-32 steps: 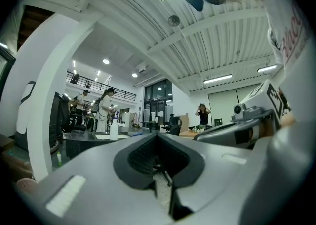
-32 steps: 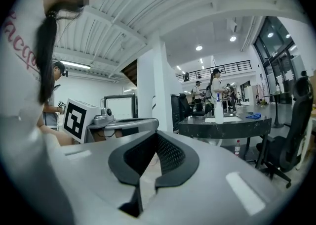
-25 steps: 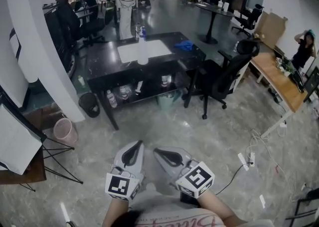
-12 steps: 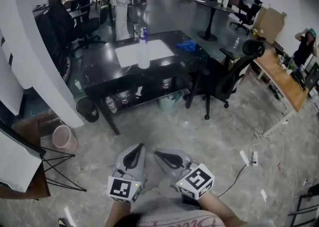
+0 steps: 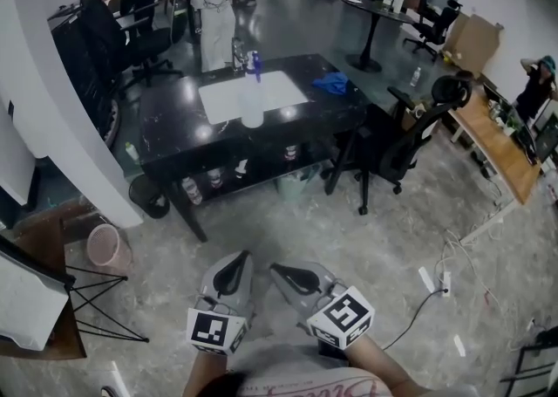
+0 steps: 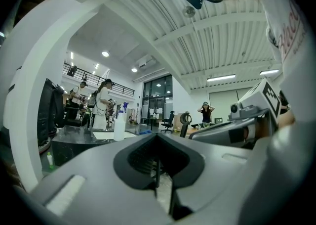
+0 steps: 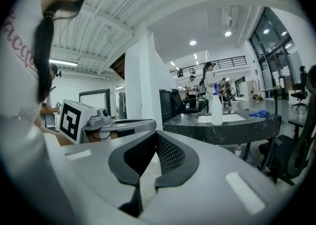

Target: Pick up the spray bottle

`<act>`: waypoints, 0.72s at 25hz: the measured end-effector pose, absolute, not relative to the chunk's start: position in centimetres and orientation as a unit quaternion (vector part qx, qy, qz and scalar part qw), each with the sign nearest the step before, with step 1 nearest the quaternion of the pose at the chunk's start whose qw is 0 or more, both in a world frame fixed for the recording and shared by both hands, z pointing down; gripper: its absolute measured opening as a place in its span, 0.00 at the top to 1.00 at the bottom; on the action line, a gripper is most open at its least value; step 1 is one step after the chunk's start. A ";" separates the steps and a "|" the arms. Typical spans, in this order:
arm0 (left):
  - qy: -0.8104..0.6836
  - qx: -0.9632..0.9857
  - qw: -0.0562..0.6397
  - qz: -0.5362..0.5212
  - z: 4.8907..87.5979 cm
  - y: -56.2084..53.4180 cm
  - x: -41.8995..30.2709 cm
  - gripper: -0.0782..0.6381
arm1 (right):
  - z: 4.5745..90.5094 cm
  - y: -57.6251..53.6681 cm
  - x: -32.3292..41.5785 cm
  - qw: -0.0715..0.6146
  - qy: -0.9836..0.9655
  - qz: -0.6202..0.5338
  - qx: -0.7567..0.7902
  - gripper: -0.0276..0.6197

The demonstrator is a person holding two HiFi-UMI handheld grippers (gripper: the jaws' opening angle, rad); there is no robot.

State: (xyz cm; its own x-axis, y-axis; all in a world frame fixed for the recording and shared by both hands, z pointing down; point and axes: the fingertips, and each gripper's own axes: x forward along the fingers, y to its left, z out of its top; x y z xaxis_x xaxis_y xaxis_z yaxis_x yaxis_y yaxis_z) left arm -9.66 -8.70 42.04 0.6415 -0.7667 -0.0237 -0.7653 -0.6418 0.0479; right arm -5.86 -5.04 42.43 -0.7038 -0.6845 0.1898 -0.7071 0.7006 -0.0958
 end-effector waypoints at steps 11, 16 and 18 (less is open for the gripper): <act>-0.432 0.902 0.016 -0.007 42.8 -18.9 -7.7 0.89 | 42.5 -14.8 -4.4 0.066 -0.927 0.088 0.358 0.95; -0.428 0.904 0.024 -0.005 42.7 -23.9 -6.3 0.89 | 41.8 -20.2 -3.3 0.063 -0.929 0.089 0.354 0.95; -0.429 0.903 0.023 0.003 42.7 -26.1 -5.9 0.89 | 41.4 -22.3 -2.8 0.061 -0.930 0.088 0.353 0.95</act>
